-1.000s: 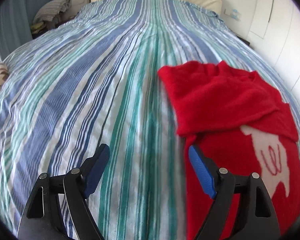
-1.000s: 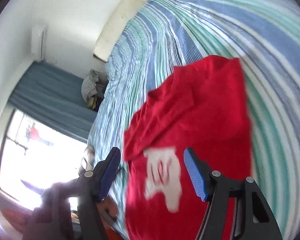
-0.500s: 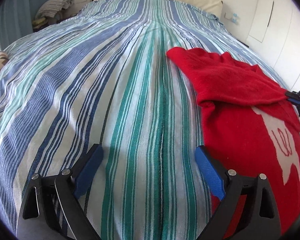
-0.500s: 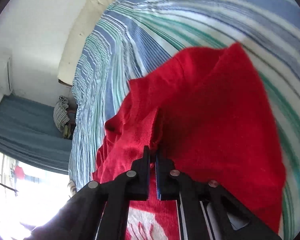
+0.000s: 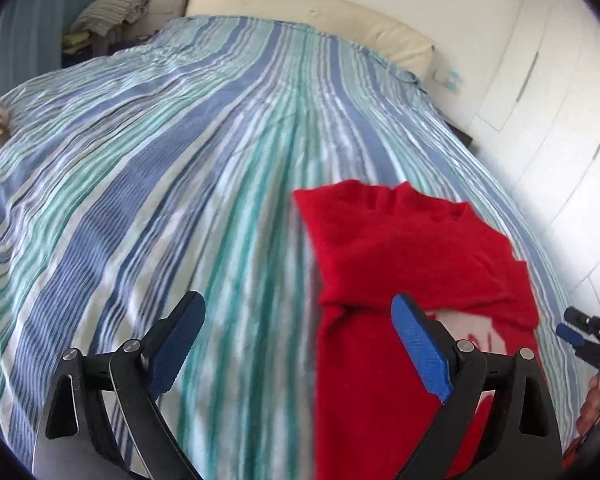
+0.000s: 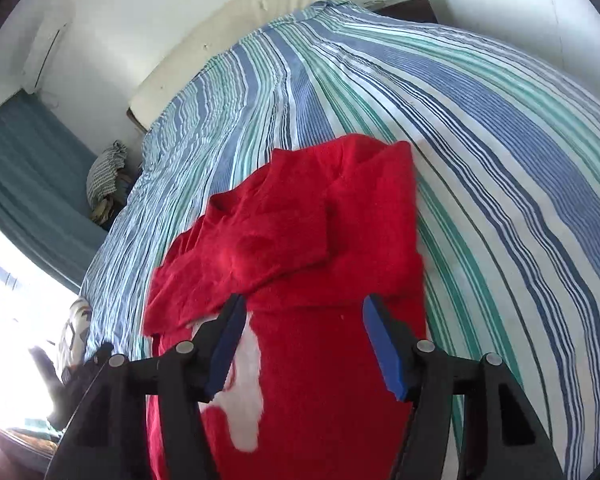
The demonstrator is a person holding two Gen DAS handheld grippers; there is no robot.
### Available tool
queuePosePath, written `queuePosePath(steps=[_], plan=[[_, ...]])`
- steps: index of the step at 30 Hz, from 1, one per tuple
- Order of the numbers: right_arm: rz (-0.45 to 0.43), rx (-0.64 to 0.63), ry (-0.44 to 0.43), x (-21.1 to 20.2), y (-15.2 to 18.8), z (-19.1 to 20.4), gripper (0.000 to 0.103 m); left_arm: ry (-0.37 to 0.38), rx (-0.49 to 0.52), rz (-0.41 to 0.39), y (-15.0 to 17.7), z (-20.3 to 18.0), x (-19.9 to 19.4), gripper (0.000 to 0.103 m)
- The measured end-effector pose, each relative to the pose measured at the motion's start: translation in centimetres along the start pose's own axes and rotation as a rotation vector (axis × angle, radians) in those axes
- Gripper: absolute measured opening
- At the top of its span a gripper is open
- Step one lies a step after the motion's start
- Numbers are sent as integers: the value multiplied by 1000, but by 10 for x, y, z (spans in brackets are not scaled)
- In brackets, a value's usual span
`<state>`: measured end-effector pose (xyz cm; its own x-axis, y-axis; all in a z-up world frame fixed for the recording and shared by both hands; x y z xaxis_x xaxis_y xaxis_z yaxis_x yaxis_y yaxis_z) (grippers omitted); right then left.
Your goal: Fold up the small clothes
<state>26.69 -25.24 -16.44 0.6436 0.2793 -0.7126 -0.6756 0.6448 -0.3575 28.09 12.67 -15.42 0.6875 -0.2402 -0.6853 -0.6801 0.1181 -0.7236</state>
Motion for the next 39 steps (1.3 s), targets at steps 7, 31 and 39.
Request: queuePosePath(steps=[7,31,39], plan=[[52,-22,-16,-50,62,-41,61,-157,29,300,21,8,95,84],[58,-358,326,-118,160,-88,60,-188,137,328,162,-34,-105,97],[-27,-353,301,-130,153,-79,60,-250,119,298,150,-25,-104,97]])
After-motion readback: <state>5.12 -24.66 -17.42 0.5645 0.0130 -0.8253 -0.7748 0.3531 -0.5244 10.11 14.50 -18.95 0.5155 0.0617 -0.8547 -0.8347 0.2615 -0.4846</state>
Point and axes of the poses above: each gripper's, at about its wrist camera, not at the fingertips, and x roughly the way its jaws point, z to its left, y to its underside, the point moved 6 cm from there along x, roughly the way its jaws point, and after that the axes turned 15 degrees about x, right-handed, at the moved point
